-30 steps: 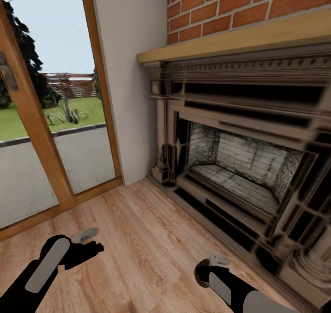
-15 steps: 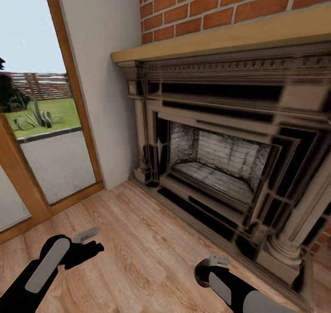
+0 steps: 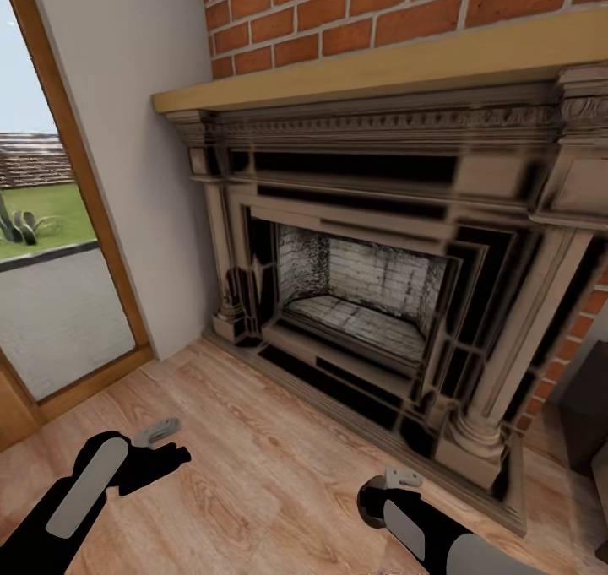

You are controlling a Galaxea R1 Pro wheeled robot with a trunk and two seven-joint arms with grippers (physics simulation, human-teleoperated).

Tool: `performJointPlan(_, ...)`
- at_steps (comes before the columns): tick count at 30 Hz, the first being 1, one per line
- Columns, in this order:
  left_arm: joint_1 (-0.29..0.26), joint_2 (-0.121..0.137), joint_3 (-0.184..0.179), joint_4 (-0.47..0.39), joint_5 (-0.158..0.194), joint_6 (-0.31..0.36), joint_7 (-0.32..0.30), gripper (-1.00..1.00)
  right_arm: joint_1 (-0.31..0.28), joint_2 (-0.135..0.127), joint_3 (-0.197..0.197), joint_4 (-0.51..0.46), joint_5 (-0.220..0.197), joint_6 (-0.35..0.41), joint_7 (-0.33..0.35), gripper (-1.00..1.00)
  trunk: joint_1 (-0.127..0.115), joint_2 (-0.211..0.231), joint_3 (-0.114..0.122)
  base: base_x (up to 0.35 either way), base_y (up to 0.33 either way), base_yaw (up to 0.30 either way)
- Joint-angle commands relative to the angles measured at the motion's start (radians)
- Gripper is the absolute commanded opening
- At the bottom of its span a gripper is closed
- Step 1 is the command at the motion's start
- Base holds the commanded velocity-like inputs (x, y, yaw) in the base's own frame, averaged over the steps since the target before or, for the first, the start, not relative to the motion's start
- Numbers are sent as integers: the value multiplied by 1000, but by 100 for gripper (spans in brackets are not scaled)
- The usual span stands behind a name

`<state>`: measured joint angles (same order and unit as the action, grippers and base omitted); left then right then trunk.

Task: Place each of the two pumpkins and all three candles from the living room inside a cabinet in the living room (use any cabinet), then make sure every cabinet is closed, and position the cauldron so it is next to a table in the living room.

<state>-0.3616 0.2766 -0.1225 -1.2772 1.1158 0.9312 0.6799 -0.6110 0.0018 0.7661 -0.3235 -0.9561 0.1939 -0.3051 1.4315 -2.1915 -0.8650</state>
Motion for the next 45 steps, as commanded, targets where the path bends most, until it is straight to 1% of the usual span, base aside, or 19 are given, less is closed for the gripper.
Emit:
performJointPlan(1,0,1,-2,-1,10,0,10,100,-1,0,5,-2,-3,4,-6,-100,0,0,-1,0,0,-280)
performJointPlan(45,0,1,-2,1,10,0,10,100,-1,0,5,-2,-3,4,-6,-100,0,0,-1,0,0,-280)
